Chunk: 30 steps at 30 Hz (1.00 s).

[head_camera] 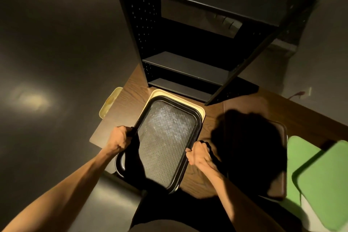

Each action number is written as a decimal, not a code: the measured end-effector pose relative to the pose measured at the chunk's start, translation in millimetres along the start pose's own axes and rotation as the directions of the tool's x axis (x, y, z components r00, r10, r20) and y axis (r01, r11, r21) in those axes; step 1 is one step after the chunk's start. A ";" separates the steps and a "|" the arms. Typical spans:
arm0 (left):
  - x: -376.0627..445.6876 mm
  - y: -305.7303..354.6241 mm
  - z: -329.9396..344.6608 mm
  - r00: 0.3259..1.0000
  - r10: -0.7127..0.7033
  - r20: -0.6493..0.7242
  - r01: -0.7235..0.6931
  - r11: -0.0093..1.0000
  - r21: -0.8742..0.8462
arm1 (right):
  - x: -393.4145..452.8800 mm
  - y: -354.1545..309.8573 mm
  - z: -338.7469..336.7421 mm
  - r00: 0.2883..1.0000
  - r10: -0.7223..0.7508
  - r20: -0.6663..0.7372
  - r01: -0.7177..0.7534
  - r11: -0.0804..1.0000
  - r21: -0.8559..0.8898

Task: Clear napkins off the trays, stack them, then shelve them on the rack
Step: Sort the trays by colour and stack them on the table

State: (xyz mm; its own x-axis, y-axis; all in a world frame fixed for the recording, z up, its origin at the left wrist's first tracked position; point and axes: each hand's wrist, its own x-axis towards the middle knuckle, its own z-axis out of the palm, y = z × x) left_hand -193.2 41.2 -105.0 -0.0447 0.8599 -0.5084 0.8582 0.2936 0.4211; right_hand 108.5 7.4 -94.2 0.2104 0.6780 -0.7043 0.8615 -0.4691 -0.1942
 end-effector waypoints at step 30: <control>-25.7 197.2 95.0 0.963 0.219 0.156 -0.198 0.971 -0.137 | 6.1 164.3 -76.9 0.989 0.093 -0.112 -0.027 0.873 0.486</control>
State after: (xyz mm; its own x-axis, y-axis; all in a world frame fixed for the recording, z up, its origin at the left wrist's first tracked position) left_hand 25.8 37.4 -80.2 0.2242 0.8276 -0.5147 0.7719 0.1716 0.6121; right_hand 286.8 -22.0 -77.9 0.3396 0.6905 -0.6386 0.5221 -0.7032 -0.4827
